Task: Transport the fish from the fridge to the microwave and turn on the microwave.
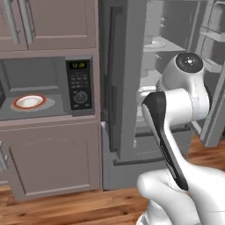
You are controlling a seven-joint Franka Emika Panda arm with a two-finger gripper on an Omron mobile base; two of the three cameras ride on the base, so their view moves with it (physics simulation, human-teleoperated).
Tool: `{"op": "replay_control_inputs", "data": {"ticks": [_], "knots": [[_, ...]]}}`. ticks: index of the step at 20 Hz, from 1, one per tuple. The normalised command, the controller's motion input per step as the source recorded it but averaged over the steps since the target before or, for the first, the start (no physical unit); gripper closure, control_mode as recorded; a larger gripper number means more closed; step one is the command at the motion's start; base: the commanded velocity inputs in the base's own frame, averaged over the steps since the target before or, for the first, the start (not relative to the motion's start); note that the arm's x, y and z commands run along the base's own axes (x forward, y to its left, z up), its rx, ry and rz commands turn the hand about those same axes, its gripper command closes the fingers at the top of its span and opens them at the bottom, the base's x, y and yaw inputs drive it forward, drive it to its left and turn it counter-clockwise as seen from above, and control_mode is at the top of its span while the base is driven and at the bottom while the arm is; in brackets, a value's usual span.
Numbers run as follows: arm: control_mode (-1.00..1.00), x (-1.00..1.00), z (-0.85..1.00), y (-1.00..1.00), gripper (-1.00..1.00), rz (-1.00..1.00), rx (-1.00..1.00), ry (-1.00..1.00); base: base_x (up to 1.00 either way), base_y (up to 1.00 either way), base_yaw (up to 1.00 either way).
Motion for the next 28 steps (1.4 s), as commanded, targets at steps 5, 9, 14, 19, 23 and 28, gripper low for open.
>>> {"op": "replay_control_inputs", "data": {"ticks": [5,9,14,19,23,28], "knots": [[1.00,0.00,0.00,0.00,1.00,0.00,0.00,0.00,0.06,0.68,-0.01],[1.00,0.00,0.00,0.00,1.00,0.00,0.00,0.00,0.14,0.66,-0.02],[1.00,0.00,0.00,0.00,1.00,0.00,0.00,0.00,0.19,0.61,0.00],[1.00,0.00,0.00,0.00,1.00,0.00,0.00,0.00,0.24,0.59,-0.05],[1.00,0.00,0.00,0.00,1.00,0.00,0.00,0.00,0.35,0.49,-0.08],[1.00,0.00,0.00,0.00,1.00,0.00,0.00,0.00,0.39,0.23,0.00]]}}
